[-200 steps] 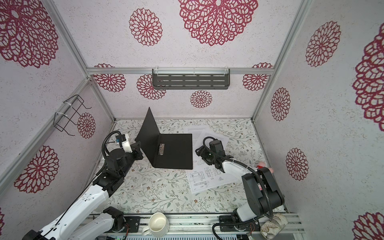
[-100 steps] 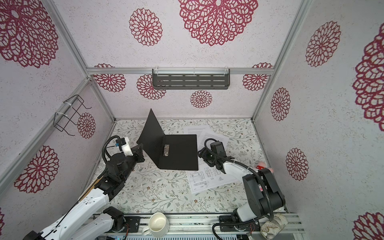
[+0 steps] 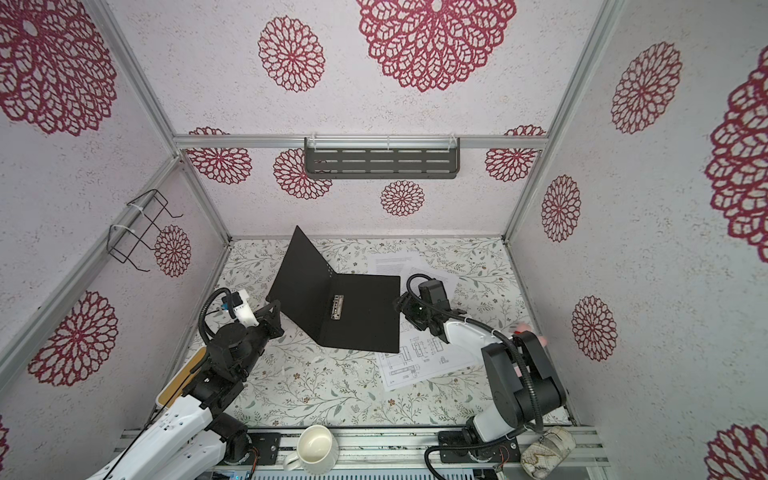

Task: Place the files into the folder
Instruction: 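Lower the raised red cover flat onto the table with the left gripper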

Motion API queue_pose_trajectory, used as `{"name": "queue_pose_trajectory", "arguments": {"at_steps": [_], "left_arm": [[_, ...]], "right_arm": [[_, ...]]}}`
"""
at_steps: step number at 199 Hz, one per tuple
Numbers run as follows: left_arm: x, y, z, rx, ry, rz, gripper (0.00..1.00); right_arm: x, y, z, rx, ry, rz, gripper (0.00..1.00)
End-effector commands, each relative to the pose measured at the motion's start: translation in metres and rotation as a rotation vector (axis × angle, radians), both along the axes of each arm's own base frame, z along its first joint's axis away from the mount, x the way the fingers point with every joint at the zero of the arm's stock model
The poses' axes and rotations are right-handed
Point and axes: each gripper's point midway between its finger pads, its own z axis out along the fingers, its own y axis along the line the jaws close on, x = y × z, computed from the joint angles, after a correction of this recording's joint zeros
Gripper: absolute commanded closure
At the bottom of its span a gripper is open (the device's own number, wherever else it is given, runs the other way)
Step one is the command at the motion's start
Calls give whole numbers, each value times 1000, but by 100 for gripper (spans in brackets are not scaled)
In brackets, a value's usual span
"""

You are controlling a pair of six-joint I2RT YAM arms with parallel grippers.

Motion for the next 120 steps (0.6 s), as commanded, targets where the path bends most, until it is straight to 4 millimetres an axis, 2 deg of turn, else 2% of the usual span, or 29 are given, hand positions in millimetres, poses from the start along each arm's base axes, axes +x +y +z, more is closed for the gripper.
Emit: {"name": "queue_pose_trajectory", "arguments": {"at_steps": [1,27,51,73,92,120], "left_arm": [[-4,6,-6,-77,31,48,100],[-11,13,-20,-85,85,82,96],[-18,23,-30,-72,122,121,84],[-24,30,-38,-66,148,148,69],[-29,38,-45,-59,184,186,52],[-36,48,-44,-6,228,228,34]], "right_arm": [[8,4,5,-3,-17,2,31],[9,4,1,-9,-5,3,31],[9,5,-3,-10,4,0,31],[10,5,-5,-9,12,-2,31],[10,5,-6,-8,16,-4,31],[11,5,-5,-5,17,-9,30]]}}
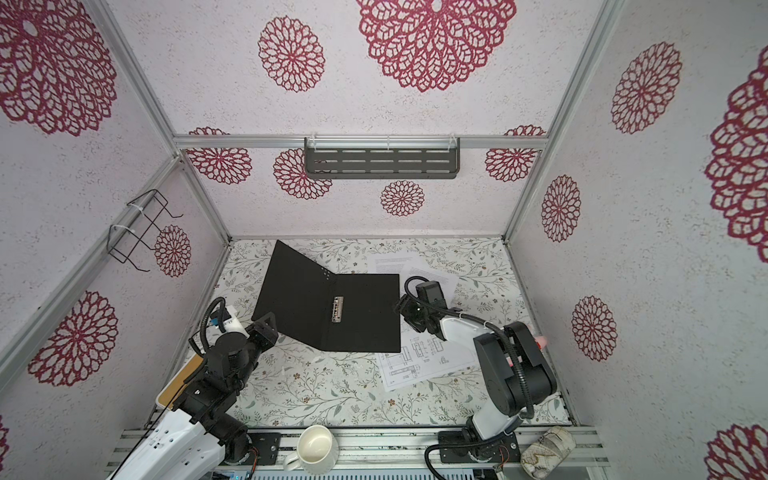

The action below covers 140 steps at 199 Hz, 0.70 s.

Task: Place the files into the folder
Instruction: 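Lower the raised red cover flat onto the table with the left gripper, then move the left gripper to the metal clip while the right gripper approaches it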

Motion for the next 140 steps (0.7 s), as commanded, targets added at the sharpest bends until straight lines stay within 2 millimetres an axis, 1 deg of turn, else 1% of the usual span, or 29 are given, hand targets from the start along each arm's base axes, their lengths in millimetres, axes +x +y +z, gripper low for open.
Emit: {"name": "queue_pose_trajectory", "arguments": {"at_steps": [1,7,17,35,49,54,66,83,105,115,121,124,126,128,136,140], "left_arm": [[-8,14,-3,43,66,63,33],[-9,15,-2,55,79,68,29],[-10,18,-1,69,102,82,17],[-8,19,4,89,137,92,14],[-6,19,4,97,175,105,5],[-5,19,4,103,188,109,4],[-2,17,5,116,203,103,4],[8,6,8,141,190,46,4],[28,-10,12,188,172,-44,5],[39,-17,8,180,195,-96,7],[47,-21,4,163,215,-128,8],[50,-23,5,146,218,-152,9],[53,-25,1,138,234,-163,10],[55,-25,2,130,234,-171,11],[65,-32,-3,75,262,-236,17],[70,-36,-7,51,275,-269,21]], "right_arm": [[8,4,11,11,-24,-8,30],[9,4,11,10,-25,-8,30],[9,4,11,11,-22,-10,30],[9,5,12,15,-21,-13,31],[10,6,13,18,-21,-15,30],[10,7,14,20,-21,-15,30],[10,9,15,22,-22,-14,30],[11,12,17,24,-23,-15,30],[11,22,21,36,-26,-8,31],[12,28,22,45,-28,-8,31],[12,31,24,50,-31,-6,31],[12,33,24,51,-32,-6,31],[12,34,23,52,-32,-6,31],[12,35,24,54,-33,-9,31],[13,40,25,61,-45,-11,31],[13,42,25,65,-48,-13,31]]}}
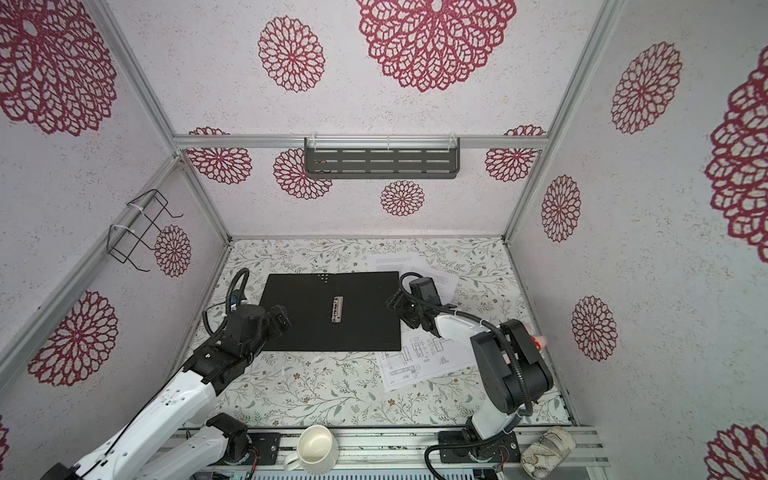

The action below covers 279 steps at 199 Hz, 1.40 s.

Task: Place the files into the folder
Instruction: 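Move the left gripper to the metal clip while the right gripper approaches it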

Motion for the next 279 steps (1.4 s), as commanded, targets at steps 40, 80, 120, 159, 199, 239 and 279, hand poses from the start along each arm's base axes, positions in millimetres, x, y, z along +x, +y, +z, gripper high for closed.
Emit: {"name": "queue_pose_trajectory", "arguments": {"at_steps": [40,80,120,159,199,239,279], "left_arm": [[78,-68,-20,-215,166,-435,56],[117,-98,-56,-260,298,-555,80],[129,-115,-88,-247,386,-610,84],[132,-133,-121,-243,470,-649,86],[133,-140,-133,-214,496,-651,87],[133,-142,-141,-202,502,-639,84],[136,-136,-147,-180,506,-596,87]], "right_arm": [[7,40,6,59,-32,-7,31],[5,60,-2,35,7,20,32],[2,74,-7,6,27,32,38],[-1,90,-11,1,34,61,47],[-6,94,-17,-5,48,65,48],[-8,95,-17,-4,51,72,48],[-9,95,-17,-5,54,78,48]]}}
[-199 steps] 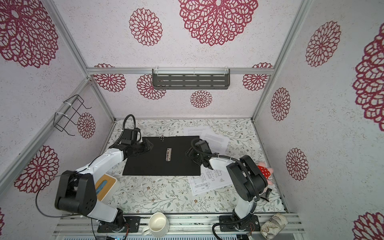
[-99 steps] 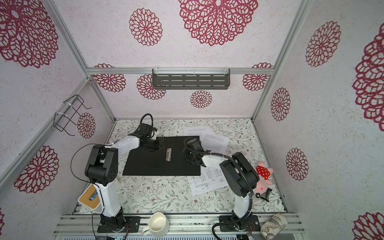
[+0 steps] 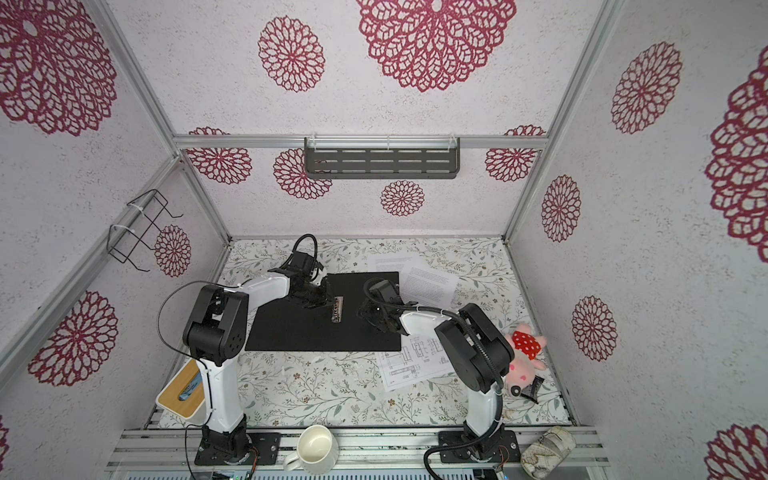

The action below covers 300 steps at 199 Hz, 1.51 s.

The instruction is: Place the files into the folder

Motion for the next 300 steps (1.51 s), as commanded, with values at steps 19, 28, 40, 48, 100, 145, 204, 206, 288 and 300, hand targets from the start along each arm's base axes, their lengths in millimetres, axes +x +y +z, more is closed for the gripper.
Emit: {"name": "queue_pose_trajectory", "arguments": {"at_steps": [19,28,40,48,100,145,204,206,288,300], "left_arm": [[12,3,-3,31,-35,30,88],[13,3,-3,29,-37,34,88],[16,2,-3,23,-40,35,87],[16,1,-4,22,-38,34,87],[17,-1,-11,20,-28,21,87],[19,-2,-10,14,-25,34,89],[25,-8,21,-55,-122,51,83],[25,-8,22,-56,-124,50,83],[24,-12,19,-83,-117,45,81],[23,-10,14,-67,-102,43,83]], "right_arm": [[1,1,6,0,-5,-10,48],[1,1,6,1,-6,-9,48],[0,1,5,2,-3,-8,48],[1,1,5,1,-4,-8,48],[0,1,6,0,-5,-6,48],[1,1,6,-1,-4,-6,48],[0,1,5,-4,3,-5,48],[-1,1,5,-4,3,-4,48],[-1,3,4,-3,7,3,48],[-1,3,4,-1,7,3,48]]}}
